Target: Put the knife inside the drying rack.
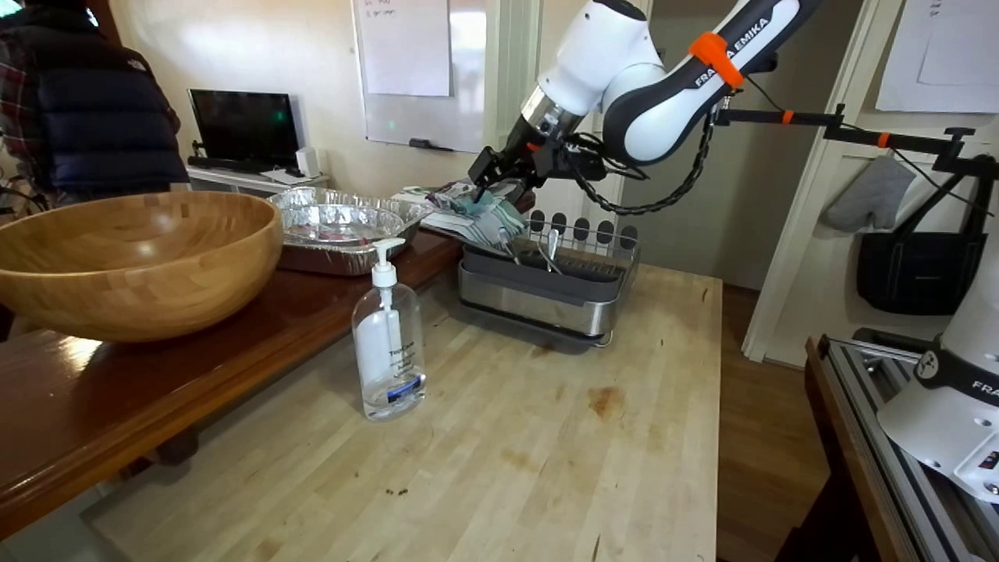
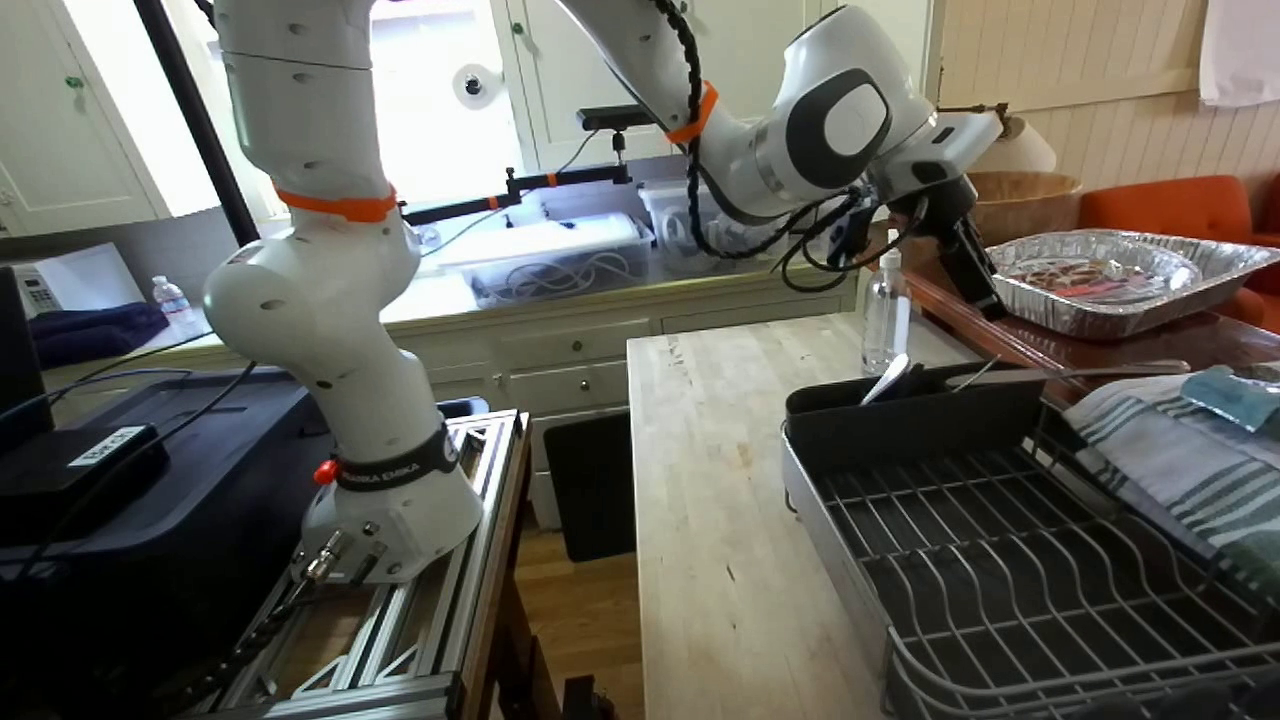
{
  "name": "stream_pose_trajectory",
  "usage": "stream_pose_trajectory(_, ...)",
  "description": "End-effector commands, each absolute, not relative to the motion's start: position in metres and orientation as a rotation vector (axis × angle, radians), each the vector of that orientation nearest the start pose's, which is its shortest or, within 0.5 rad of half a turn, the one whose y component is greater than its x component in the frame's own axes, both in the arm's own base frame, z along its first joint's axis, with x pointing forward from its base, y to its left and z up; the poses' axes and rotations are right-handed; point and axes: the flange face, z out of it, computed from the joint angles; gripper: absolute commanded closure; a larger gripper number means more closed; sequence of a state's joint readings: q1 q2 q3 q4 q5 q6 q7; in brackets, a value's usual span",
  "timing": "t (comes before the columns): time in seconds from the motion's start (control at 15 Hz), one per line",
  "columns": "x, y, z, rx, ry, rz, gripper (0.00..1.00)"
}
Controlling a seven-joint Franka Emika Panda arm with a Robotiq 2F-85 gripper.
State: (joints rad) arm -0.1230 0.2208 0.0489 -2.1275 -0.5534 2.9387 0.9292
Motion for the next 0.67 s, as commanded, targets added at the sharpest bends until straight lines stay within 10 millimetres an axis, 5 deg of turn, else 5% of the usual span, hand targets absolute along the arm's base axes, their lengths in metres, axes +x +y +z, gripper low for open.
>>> stream_pose_trajectory(0.0,0.62,-0.025,0.379,-2.973,0.715,-0.865,0.0)
stream_pose_trajectory(0.6,0.662,-0.08,0.372,-3.002,0.579,-0.767,0.0)
